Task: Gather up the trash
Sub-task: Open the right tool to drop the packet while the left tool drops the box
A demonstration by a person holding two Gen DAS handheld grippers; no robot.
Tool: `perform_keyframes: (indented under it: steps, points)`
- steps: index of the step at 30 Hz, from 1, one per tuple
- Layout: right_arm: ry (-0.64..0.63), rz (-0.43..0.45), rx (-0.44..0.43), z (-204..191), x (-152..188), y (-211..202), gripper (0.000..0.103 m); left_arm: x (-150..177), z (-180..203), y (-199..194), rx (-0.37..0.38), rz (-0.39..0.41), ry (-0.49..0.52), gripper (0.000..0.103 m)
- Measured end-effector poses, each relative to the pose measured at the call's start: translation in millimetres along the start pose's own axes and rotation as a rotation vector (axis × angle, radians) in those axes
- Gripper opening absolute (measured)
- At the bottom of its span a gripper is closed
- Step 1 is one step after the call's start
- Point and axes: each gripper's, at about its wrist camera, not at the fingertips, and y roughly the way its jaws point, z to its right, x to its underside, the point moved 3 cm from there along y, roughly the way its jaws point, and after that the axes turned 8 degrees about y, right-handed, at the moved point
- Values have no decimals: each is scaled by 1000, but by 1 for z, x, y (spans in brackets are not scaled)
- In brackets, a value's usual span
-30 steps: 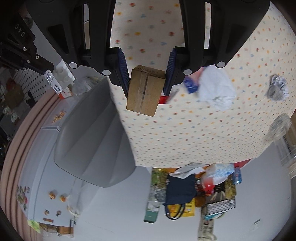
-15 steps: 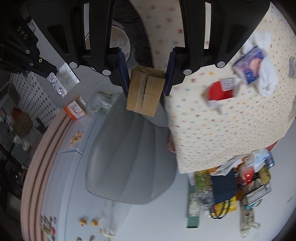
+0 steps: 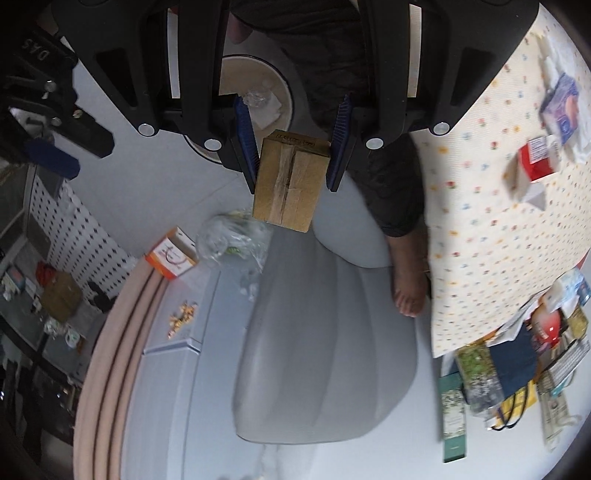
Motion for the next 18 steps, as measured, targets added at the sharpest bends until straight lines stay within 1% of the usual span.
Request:
perform_keyframes:
  steps: [2, 4, 7, 15, 17, 18]
  points:
    - [22, -2, 5, 10, 0, 0, 59, -1, 9, 5, 10, -10, 12, 36]
    - [37, 8, 20, 16, -2, -2, 71, -2, 16, 9, 19, -16, 24, 36]
    - [63, 30, 36, 29, -4, -6, 79, -3, 28, 14, 36, -25, 41, 36]
    - [119, 53, 72, 56, -4, -14, 82, -6, 50, 20, 89, -35, 62, 38]
    - [127, 57, 77, 58, -4, -16, 82, -6, 53, 21, 122, -41, 57, 39]
    - [128, 58, 79, 59, -4, -17, 82, -7, 53, 21, 128, -41, 54, 51]
